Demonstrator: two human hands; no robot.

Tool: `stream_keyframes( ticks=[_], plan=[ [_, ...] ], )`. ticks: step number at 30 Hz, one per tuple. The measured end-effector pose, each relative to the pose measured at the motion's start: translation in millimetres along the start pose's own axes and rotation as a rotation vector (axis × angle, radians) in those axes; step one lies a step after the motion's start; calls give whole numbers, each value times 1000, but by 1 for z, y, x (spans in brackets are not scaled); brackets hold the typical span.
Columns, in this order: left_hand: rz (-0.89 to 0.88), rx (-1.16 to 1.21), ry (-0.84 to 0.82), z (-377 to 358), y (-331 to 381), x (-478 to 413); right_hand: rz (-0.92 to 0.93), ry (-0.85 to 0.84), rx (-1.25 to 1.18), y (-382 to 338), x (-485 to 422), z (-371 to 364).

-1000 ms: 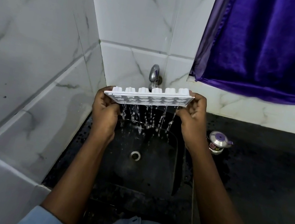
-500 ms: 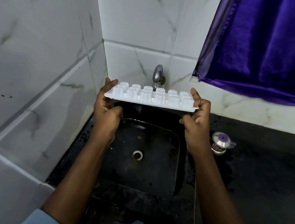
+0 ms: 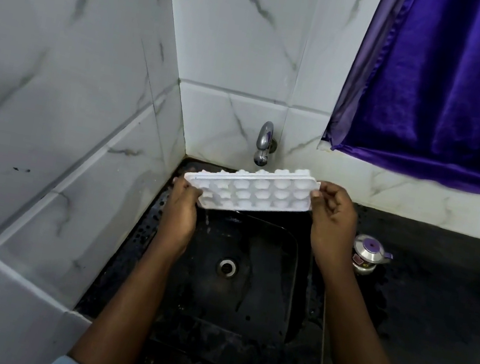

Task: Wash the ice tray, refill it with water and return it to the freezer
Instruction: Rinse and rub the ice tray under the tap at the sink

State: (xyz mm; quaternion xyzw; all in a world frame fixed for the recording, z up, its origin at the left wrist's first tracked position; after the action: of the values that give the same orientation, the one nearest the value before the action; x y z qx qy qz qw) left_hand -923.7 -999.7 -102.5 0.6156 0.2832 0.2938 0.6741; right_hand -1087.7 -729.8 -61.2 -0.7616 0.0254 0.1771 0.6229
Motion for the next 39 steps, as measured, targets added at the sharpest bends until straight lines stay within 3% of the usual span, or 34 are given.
stream_keyframes(
  ticks=[4,9,18,23,29,39],
  plan=[
    [25,-21,-46,-4,-2,7,-73,48,78,23,-6,7],
    [182,48,4,-5,-22,-1,-123,41,169,57,-20,-3],
    [524,409,7,-9,-66,-18,-317,-103,198,131,-64,-41],
    [576,421,2,-9,-82,-34,-542,-152,207,178,-124,-83],
    [599,487,-5,-2,-95,-50,-849,-160,-7,203,-164,-138],
    [634,554,-26,-7,-105,-65,-841,-184,28,220,-185,-140]
  ],
)
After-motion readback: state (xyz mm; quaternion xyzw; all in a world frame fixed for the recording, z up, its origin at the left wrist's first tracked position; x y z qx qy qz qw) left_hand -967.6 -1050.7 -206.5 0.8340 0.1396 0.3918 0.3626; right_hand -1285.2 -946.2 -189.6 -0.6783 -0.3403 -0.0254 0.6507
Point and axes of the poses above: each hand's wrist, its own x-axis away from the middle knuckle, its own z-axis out of the back of the hand, y = z × x, the point moved 9 cm from there along -x, towards the middle knuckle, and after that the axes turned 8 degrees about -x, right-handed, at the moved point
